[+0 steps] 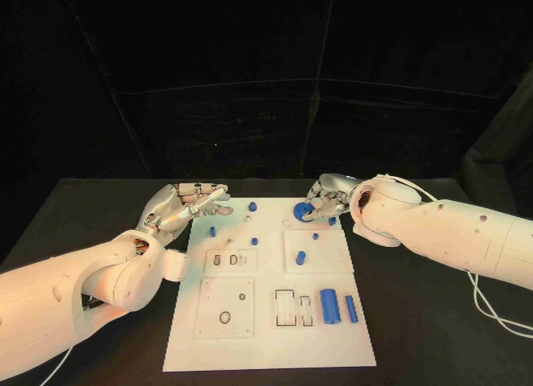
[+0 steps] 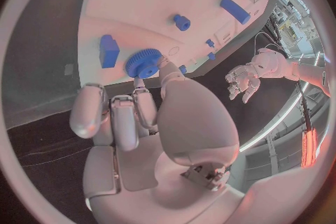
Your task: Assemble the parts on the task board
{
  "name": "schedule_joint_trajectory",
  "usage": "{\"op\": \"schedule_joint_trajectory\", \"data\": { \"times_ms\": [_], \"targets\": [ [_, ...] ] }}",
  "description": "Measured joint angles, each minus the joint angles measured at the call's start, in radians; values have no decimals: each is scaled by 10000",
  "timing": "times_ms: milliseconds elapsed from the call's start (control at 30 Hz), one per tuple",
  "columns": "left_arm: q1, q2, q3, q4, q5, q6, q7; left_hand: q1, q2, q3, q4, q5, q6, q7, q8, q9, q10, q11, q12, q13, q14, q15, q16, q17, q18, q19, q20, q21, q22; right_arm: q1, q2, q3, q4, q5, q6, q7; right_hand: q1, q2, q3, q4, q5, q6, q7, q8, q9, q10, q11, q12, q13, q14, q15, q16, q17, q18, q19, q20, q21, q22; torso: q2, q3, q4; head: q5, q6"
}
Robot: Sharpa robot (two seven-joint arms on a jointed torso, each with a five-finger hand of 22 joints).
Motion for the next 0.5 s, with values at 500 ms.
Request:
{"op": "schedule_joint_trajectory", "data": {
  "times_ms": [500],
  "targets": [
    [0, 17, -16, -32, -1, 107, -50, 38, 38, 27, -27, 0, 0, 0, 0, 0, 0, 0, 0, 0, 0, 0, -40, 12, 0, 0, 0, 0, -12, -12, 119, -8, 52, -586, -22, -148, 327, 326, 208, -483, -314, 297, -75, 290, 42, 500, -72, 908, 81, 0, 0, 180, -2, -158, 220, -31, 332, 560, -1, 1, 1, -12, 0]
  ]
}}
